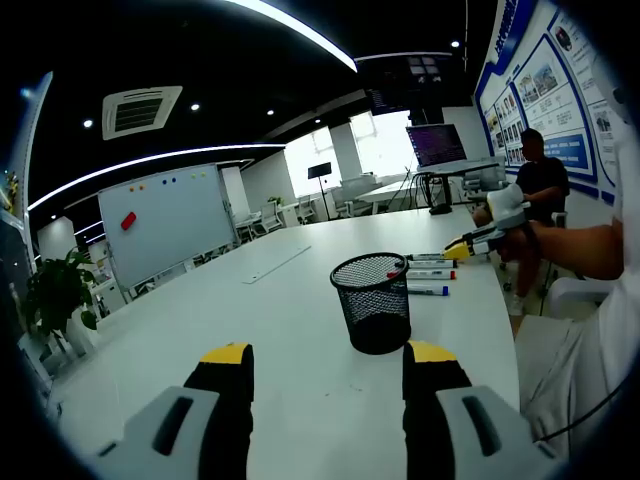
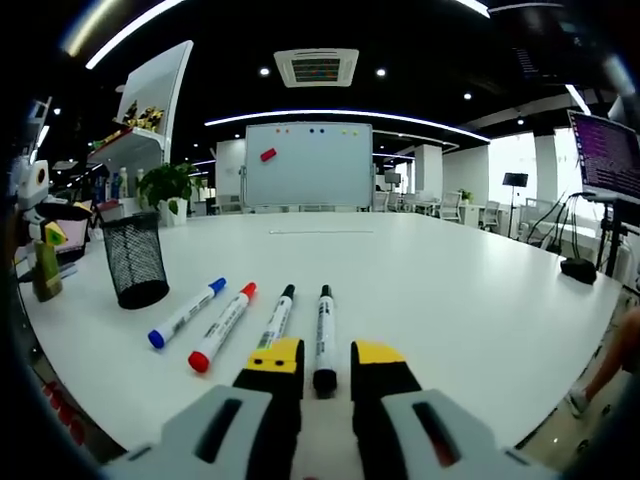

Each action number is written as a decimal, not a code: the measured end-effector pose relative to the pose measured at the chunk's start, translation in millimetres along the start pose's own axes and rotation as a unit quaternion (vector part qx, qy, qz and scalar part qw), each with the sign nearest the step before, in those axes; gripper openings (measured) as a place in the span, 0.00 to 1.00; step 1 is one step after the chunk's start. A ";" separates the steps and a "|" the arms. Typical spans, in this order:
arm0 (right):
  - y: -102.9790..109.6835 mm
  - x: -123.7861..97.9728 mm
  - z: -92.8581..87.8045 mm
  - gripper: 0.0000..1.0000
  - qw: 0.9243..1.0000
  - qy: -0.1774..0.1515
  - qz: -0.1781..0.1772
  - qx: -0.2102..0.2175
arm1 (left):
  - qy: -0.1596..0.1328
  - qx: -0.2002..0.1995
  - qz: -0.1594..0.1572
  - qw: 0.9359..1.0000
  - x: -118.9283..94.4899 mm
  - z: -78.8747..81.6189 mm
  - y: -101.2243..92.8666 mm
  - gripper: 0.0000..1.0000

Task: Pick up the whiteboard markers from the pen holder and place them facing the whiteboard neatly

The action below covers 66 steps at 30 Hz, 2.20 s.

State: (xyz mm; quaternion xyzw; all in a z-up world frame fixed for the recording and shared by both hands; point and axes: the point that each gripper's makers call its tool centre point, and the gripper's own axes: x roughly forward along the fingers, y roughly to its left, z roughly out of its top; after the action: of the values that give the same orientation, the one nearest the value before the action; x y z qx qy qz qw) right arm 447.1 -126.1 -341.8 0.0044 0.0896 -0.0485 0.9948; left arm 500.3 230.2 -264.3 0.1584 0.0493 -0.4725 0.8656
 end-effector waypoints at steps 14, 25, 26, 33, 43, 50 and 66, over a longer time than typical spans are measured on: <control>16.2 -1.7 8.9 0.22 0.999 -0.019 0.031 0.006 | 0.000 0.000 0.000 1.000 0.0 0.6 -0.9 0.61; 34.8 2.8 5.8 0.24 0.997 -0.005 0.065 -0.029 | -0.001 0.000 0.001 1.000 -0.2 0.1 -0.4 0.61; 36.1 2.9 6.2 0.24 0.997 -0.005 0.067 -0.028 | -0.001 0.000 0.001 1.000 -0.1 0.0 -0.3 0.61; 47.7 -0.4 9.9 0.27 0.993 -0.003 0.080 -0.082 | -0.001 0.000 0.001 1.000 0.3 -0.1 0.0 0.61; 47.9 -4.6 17.3 0.27 0.993 0.022 0.078 -0.089 | 0.000 0.000 0.002 1.000 0.3 -0.3 0.6 0.61; 53.0 -7.9 20.7 0.28 0.993 0.038 0.097 -0.059 | 0.000 0.000 0.002 1.000 0.4 -0.4 1.0 0.61; 66.3 -25.8 39.6 0.36 0.985 0.076 0.115 -0.102 | 0.000 0.000 0.004 1.000 -0.1 -0.2 1.8 0.61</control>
State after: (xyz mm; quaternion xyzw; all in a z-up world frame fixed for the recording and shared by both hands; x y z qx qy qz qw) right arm 435.4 -58.3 -298.3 -0.0833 0.1681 0.0764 0.9793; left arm 501.7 231.2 -264.1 0.1584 0.0487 -0.4690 0.8675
